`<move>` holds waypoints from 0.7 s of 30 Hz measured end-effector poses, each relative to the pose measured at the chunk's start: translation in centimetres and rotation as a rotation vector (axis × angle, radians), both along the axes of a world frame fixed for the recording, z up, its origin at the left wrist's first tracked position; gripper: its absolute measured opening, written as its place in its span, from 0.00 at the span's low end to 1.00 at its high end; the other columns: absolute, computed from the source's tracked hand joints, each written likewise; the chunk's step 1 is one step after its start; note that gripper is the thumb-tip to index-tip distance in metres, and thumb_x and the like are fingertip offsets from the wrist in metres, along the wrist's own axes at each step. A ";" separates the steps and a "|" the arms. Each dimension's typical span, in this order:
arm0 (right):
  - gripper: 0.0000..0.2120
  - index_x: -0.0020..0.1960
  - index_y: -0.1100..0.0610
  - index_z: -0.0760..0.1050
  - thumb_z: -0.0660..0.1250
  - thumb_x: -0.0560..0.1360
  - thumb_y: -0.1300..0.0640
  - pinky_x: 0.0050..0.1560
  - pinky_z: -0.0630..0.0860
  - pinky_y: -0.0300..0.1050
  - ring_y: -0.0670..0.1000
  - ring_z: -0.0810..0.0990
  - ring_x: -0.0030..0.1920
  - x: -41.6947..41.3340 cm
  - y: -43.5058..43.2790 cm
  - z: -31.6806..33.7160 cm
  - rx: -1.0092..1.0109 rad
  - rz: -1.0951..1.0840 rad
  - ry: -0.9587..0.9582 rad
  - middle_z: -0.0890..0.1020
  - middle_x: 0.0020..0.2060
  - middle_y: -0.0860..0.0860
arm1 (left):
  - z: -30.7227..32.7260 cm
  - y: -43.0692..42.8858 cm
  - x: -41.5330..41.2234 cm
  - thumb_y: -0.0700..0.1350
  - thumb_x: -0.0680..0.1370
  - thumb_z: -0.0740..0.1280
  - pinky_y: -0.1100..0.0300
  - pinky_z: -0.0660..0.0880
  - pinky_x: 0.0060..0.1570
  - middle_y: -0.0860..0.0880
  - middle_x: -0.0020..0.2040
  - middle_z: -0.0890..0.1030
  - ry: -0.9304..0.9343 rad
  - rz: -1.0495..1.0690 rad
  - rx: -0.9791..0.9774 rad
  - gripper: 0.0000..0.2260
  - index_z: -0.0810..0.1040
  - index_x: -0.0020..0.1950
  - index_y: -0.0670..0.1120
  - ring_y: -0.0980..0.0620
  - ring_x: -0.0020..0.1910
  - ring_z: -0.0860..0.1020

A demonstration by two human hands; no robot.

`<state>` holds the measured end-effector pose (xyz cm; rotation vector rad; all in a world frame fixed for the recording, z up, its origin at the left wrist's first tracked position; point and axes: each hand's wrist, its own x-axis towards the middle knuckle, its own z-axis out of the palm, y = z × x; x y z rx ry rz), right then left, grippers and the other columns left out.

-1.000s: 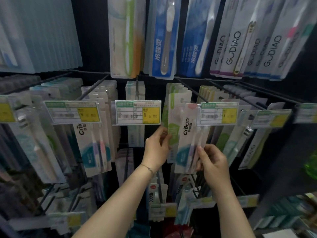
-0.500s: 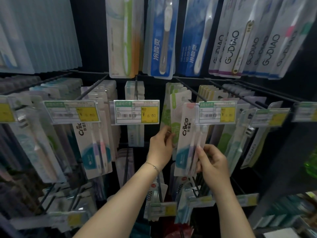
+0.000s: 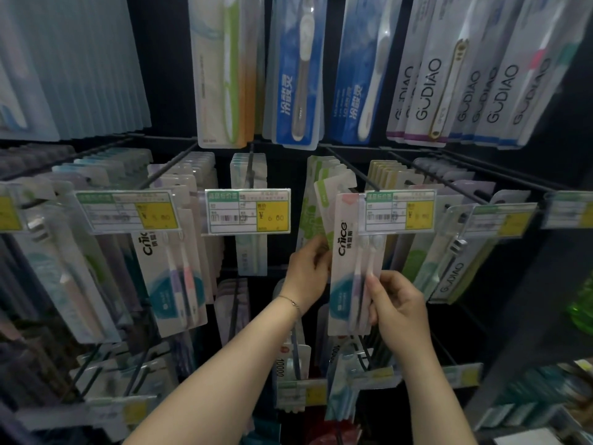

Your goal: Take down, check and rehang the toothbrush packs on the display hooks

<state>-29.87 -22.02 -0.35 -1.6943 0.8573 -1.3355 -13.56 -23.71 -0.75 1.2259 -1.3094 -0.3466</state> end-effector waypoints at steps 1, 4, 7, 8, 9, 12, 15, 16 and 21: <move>0.08 0.44 0.58 0.77 0.64 0.79 0.57 0.28 0.71 0.38 0.43 0.73 0.25 0.0 0.0 0.0 0.001 0.003 -0.004 0.77 0.24 0.44 | 0.0 0.0 -0.1 0.38 0.79 0.66 0.63 0.77 0.54 0.52 0.52 0.82 -0.005 -0.006 0.001 0.10 0.77 0.59 0.43 0.60 0.52 0.80; 0.07 0.44 0.58 0.78 0.64 0.79 0.57 0.29 0.71 0.35 0.40 0.75 0.27 0.1 0.0 0.0 0.001 0.019 -0.019 0.78 0.25 0.42 | 0.1 -0.2 -0.4 0.39 0.77 0.68 0.71 0.76 0.49 0.55 0.49 0.81 -0.001 -0.023 0.015 0.10 0.76 0.58 0.43 0.66 0.49 0.79; 0.07 0.44 0.58 0.78 0.64 0.79 0.58 0.30 0.71 0.34 0.40 0.75 0.27 -0.1 -0.1 0.0 0.011 0.033 -0.030 0.78 0.25 0.42 | 0.6 -0.1 -0.9 0.39 0.77 0.69 0.75 0.74 0.45 0.60 0.47 0.79 0.013 -0.054 0.033 0.09 0.76 0.56 0.47 0.71 0.46 0.77; 0.07 0.44 0.58 0.78 0.64 0.79 0.58 0.30 0.71 0.34 0.40 0.76 0.27 -0.2 -0.2 0.0 0.010 0.037 -0.031 0.78 0.26 0.42 | 0.8 -0.1 -1.0 0.39 0.76 0.70 0.76 0.73 0.44 0.60 0.47 0.78 0.020 -0.067 0.039 0.10 0.76 0.55 0.48 0.72 0.45 0.76; 0.07 0.43 0.58 0.78 0.64 0.79 0.58 0.30 0.71 0.33 0.40 0.76 0.28 -0.2 -0.2 0.0 0.008 0.040 -0.030 0.78 0.26 0.42 | 0.9 0.0 -1.2 0.39 0.76 0.70 0.77 0.73 0.43 0.60 0.46 0.78 0.030 -0.078 0.046 0.10 0.75 0.54 0.48 0.73 0.44 0.76; 0.07 0.43 0.59 0.78 0.64 0.78 0.58 0.30 0.71 0.32 0.40 0.76 0.28 -0.3 -0.2 0.1 0.012 0.051 -0.027 0.79 0.26 0.42 | 1.3 0.1 -1.6 0.38 0.76 0.70 0.77 0.72 0.40 0.60 0.44 0.77 0.056 -0.104 0.055 0.09 0.74 0.53 0.47 0.75 0.41 0.75; 0.07 0.43 0.58 0.78 0.64 0.79 0.58 0.29 0.71 0.34 0.41 0.75 0.27 -0.5 -0.2 0.3 0.017 0.054 -0.013 0.78 0.26 0.43 | 1.6 0.2 -1.8 0.39 0.77 0.69 0.77 0.72 0.38 0.58 0.43 0.77 0.075 -0.122 0.070 0.07 0.74 0.51 0.48 0.75 0.39 0.75; 0.07 0.43 0.57 0.78 0.64 0.79 0.58 0.29 0.70 0.35 0.41 0.75 0.26 -0.5 -0.2 0.3 0.019 0.055 -0.008 0.78 0.26 0.43 | 1.8 0.3 -1.9 0.40 0.77 0.69 0.77 0.72 0.38 0.58 0.43 0.78 0.090 -0.127 0.078 0.06 0.74 0.50 0.48 0.74 0.39 0.76; 0.07 0.44 0.57 0.78 0.64 0.79 0.58 0.28 0.70 0.37 0.42 0.73 0.25 -0.6 -0.4 0.5 0.028 0.077 -0.007 0.77 0.25 0.44 | 2.7 0.3 -2.7 0.40 0.79 0.64 0.67 0.72 0.38 0.54 0.36 0.75 0.200 -0.137 0.140 0.10 0.70 0.39 0.50 0.61 0.35 0.75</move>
